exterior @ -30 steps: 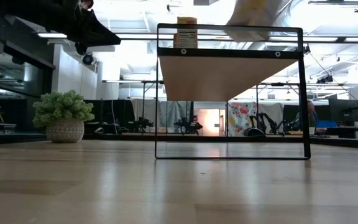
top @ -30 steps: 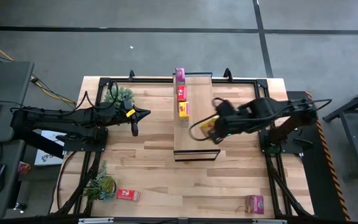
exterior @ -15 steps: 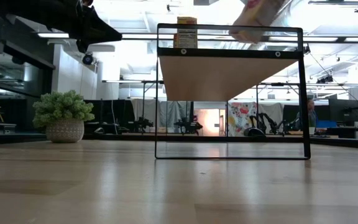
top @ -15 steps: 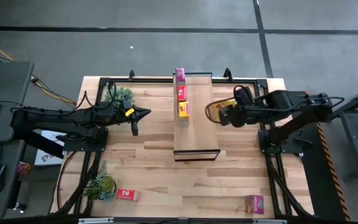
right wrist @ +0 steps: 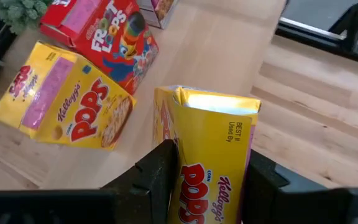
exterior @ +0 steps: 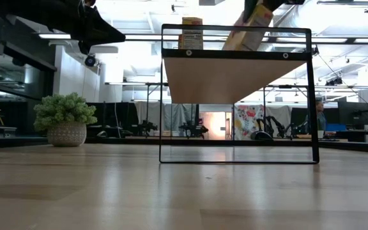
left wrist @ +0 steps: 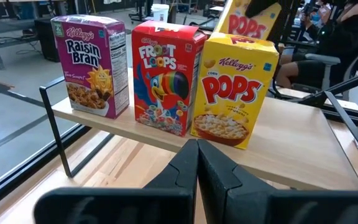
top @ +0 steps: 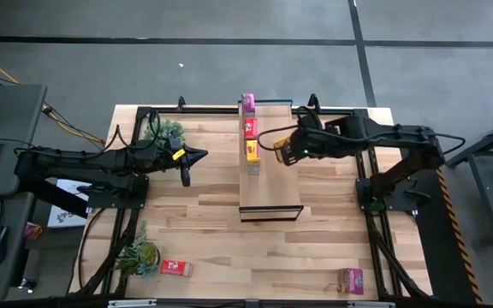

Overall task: Stack cereal on shelf
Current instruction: Put the yellow cereal box aligned with the other yellow cereal box on the shelf

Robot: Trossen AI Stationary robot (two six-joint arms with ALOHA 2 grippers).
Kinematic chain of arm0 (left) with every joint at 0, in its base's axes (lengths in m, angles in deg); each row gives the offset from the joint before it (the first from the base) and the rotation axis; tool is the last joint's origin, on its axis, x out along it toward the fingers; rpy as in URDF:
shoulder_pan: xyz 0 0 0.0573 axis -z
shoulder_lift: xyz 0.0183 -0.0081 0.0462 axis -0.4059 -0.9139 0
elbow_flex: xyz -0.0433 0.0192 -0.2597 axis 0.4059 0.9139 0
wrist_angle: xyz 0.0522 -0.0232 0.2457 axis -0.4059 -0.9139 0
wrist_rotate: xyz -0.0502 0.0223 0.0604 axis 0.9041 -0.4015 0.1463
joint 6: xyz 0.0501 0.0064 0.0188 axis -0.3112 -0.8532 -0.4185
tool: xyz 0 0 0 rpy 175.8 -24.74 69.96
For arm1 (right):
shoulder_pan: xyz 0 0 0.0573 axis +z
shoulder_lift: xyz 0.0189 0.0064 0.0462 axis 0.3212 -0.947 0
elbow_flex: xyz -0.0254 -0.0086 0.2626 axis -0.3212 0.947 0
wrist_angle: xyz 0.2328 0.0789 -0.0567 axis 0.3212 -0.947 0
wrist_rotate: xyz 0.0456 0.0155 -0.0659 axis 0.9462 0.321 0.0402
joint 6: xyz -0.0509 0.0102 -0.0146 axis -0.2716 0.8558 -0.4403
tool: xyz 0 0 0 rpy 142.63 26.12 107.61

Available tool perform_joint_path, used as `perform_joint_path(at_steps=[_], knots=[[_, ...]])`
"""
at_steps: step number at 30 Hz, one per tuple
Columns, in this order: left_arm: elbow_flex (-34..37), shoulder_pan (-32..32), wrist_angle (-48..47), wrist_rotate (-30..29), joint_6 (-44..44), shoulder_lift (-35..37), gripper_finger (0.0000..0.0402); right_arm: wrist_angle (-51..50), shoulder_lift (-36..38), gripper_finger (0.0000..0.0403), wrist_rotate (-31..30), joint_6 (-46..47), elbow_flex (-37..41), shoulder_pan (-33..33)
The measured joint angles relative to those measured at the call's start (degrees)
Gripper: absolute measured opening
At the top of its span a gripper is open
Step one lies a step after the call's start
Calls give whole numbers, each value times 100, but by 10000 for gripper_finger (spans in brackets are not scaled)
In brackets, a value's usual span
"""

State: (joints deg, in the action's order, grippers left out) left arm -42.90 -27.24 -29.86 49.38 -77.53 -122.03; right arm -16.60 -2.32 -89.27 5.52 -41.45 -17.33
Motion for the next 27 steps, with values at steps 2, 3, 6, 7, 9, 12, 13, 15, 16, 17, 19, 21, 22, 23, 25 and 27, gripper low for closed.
perform_joint_path(at_steps=[2, 3, 6, 7, 9, 12, 13, 15, 16, 17, 19, 21, 22, 23, 25, 27], knots=[[0, 0, 0, 0, -2, 2, 0, 82, -63, 134, 129, -105, 0, -76], [0, 0, 0, 0, -2, 2, 0, 129, -95, 134, 205, -146, 0, -92], [0, 0, 0, 0, -4, 2, 0, 283, -191, 134, 482, -267, 0, -103], [0, 0, 0, 0, -4, 2, 0, 281, -213, 134, 534, -268, 0, -102], [0, 0, 0, 0, -4, 0, 0, 255, -229, 134, 620, -242, 0, -98], [0, 0, -2, 0, -2, 0, 0, 232, -250, 134, 633, -209, 0, -100], [0, 0, 0, 0, 0, 0, 0, 227, -261, 134, 639, -208, 0, -100], [0, 0, -2, 0, 0, 2, 0, 228, -267, 134, 641, -175, 0, -102], [0, 0, -1, 0, -2, 2, 0, 226, -265, 134, 642, -135, 0, -101], [0, 0, -2, 0, -2, 1, 0, 226, -263, 134, 643, -110, 0, -100], [0, 0, -2, 0, -2, 1, 0, 226, -265, 134, 649, -77, 0, -100], [0, 0, -4, 0, -2, 0, 0, 223, -265, 134, 674, -77, 0, -100], [0, 0, -4, 0, -2, 2, 0, 223, -265, 134, 719, -75, 0, -100], [0, 0, -4, 0, -2, 0, 0, 223, -265, 134, 765, -75, 0, -100], [0, 0, -8, 0, 2, 1, 0, 221, -265, 134, 884, -75, 0, -100], [0, 0, -10, 0, 1, 1, 0, 221, -265, 134, 1065, -75, 0, -100]])
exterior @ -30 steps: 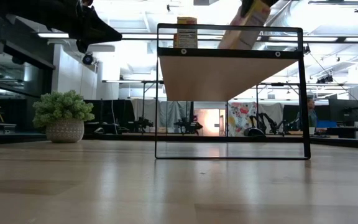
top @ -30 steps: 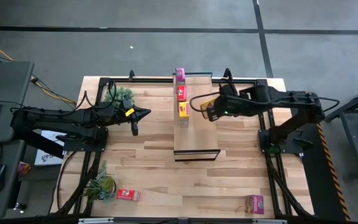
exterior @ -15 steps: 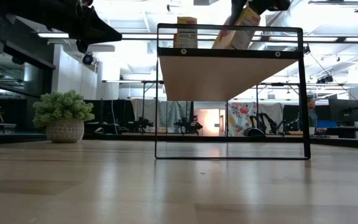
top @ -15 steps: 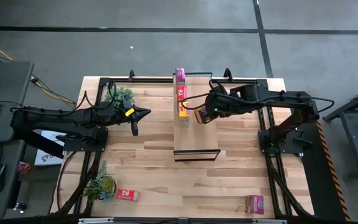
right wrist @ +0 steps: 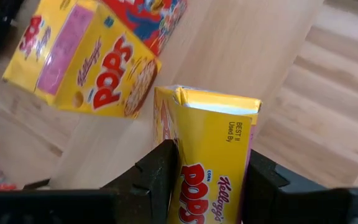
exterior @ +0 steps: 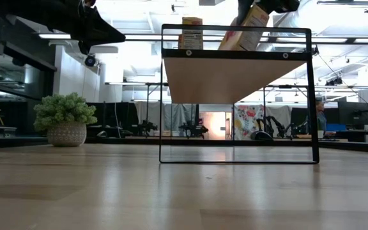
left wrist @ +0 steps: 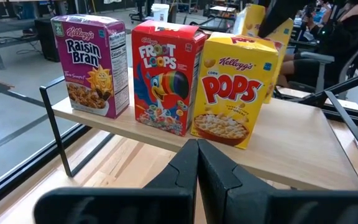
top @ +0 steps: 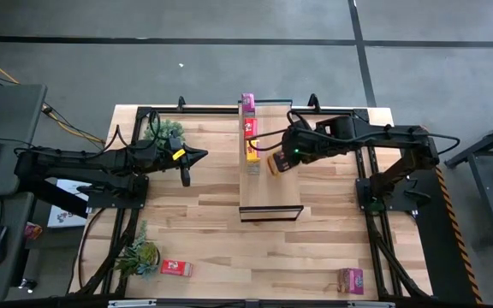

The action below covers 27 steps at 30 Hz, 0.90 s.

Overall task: Stack cereal on shelf
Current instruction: Put the yellow cereal box aligned with the other yellow cereal box on the shelf

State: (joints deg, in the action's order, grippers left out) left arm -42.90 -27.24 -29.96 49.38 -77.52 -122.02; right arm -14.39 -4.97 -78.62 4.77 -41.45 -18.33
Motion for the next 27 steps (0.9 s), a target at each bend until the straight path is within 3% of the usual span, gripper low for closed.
perform_joint_path(at_steps=[7, 27], knots=[[0, 0, 2, 0, -1, 1, 0, 0, 2, 134, 410, -191, 0, 0], [0, 0, 2, 0, -5, 0, 0, 29, 8, 134, -2, -324, 34, 0]])
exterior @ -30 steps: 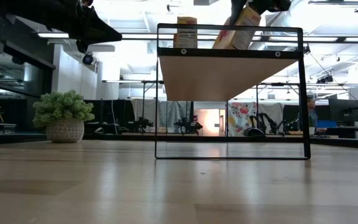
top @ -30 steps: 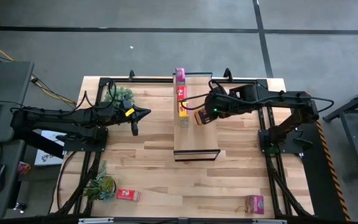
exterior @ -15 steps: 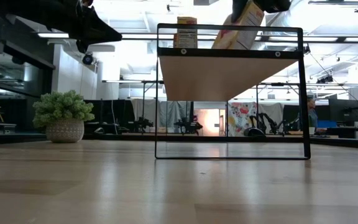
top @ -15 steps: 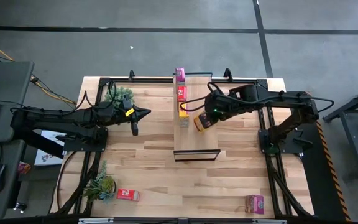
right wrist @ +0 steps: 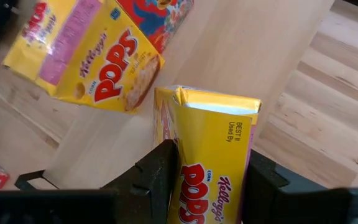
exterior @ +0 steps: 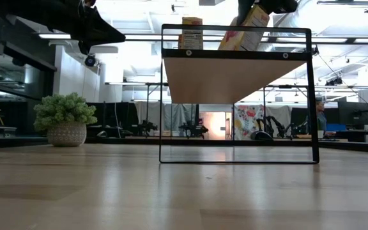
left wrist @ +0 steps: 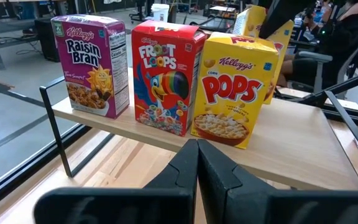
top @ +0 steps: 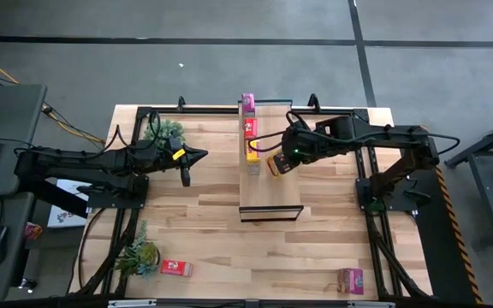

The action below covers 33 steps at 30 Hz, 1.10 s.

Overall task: Stack cereal on shelf
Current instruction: Put the yellow cereal box aligned with the other yellow cereal box on the shelf

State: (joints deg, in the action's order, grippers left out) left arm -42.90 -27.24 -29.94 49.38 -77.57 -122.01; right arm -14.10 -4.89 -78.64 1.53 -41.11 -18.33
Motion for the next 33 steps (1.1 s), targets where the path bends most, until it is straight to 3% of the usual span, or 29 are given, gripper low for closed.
perform_joint_path(at_steps=[29, 33], knots=[[0, 0, -67, 0, -1, -1, 0, 456, -311, 134, -280, -532, 1, 2], [0, 0, -74, 0, 0, -1, 0, 445, -311, 150, -384, -618, 1, 2]])
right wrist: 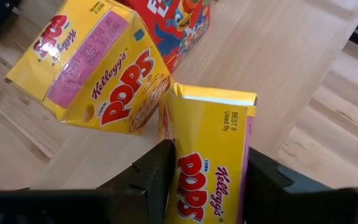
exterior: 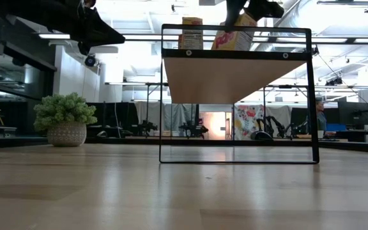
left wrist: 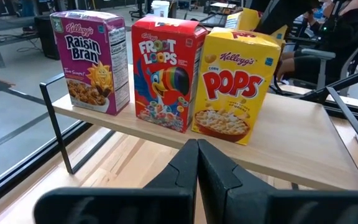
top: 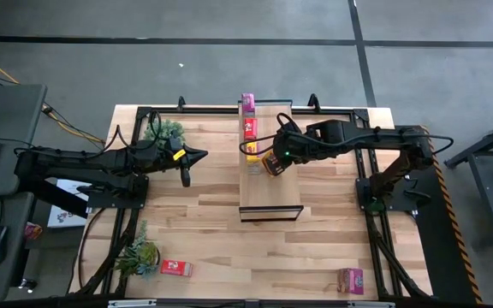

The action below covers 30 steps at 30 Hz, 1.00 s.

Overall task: Stack cereal on shelf
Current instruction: Put the yellow cereal box aligned with the other yellow cereal box on the shelf

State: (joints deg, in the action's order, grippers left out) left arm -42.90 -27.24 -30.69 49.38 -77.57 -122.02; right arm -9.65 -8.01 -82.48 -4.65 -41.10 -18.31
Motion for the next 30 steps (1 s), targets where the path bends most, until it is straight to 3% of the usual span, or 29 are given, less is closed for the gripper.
perform_joint_path(at_steps=[12, 19, 30], knots=[[0, 0, -2, 0, 0, 1, 0, 158, 0, 261, 115, -63, 0, 0], [0, 0, -4, 0, 1, 0, 0, 418, 114, 266, 151, -304, -2, -1], [0, 0, -22, 0, 0, -1, 0, 122, 166, 266, -591, -1055, -857, 94]])
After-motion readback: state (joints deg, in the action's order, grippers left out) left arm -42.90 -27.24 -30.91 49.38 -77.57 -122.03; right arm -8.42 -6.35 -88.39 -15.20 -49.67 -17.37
